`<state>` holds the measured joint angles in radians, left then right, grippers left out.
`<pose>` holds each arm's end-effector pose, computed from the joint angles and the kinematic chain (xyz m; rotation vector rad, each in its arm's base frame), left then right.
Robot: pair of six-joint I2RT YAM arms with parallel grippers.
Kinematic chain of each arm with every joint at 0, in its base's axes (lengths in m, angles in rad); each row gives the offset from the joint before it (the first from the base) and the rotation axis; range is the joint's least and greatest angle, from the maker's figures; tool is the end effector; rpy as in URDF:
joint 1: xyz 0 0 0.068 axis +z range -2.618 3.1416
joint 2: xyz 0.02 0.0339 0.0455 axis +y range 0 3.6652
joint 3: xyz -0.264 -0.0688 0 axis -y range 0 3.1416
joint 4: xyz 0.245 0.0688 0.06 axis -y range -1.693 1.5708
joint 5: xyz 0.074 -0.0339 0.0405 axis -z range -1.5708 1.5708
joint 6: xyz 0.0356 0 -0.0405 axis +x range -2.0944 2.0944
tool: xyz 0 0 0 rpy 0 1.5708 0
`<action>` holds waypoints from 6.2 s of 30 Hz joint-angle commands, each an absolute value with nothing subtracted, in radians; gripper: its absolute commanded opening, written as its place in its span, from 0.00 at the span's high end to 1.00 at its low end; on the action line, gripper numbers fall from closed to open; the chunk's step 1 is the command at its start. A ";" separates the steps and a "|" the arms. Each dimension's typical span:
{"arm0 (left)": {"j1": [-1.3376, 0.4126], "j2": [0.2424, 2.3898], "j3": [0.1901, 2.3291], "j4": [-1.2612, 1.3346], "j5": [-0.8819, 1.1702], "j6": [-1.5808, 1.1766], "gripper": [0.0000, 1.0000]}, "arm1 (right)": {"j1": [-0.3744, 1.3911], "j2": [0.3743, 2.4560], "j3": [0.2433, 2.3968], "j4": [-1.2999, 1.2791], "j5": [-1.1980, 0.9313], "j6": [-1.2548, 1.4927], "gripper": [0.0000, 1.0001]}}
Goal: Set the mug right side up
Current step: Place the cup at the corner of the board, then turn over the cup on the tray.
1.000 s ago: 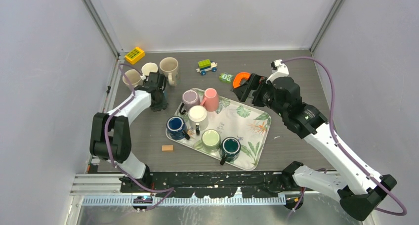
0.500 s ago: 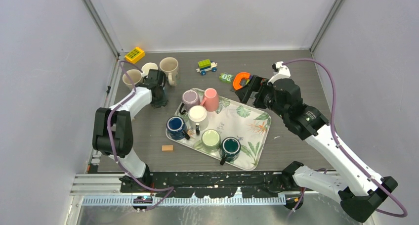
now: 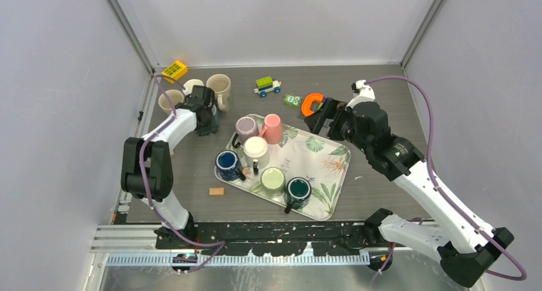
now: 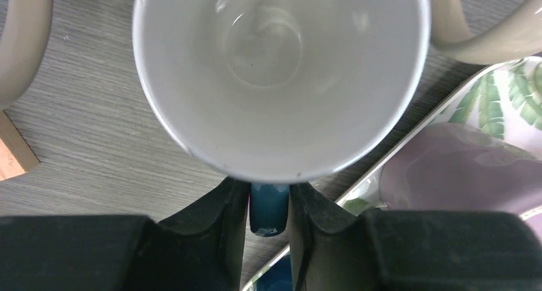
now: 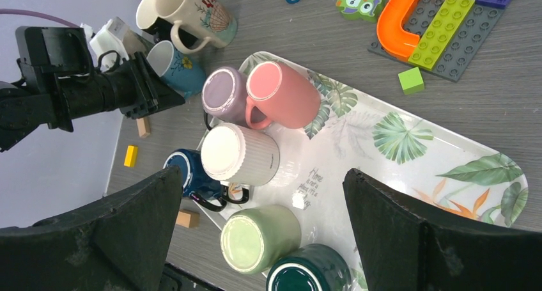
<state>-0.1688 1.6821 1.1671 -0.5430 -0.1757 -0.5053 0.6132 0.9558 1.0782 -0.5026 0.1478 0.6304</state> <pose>0.3417 -0.0519 0.2124 -0.4948 2.5546 -0.0093 0.1706 0.1137 0.3781 0.1178 2.0046 0.6705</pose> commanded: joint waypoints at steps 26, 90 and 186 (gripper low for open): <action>-0.194 1.326 1.114 -0.583 0.071 -0.470 0.29 | 0.611 1.058 1.039 -0.487 0.089 0.694 0.00; -0.788 1.850 1.534 -0.494 0.221 -0.530 0.10 | 0.613 0.927 1.039 -0.552 0.283 0.733 0.00; -0.545 1.132 1.065 -0.568 0.098 -0.619 0.00 | 0.742 1.742 1.452 -0.675 0.297 0.577 1.00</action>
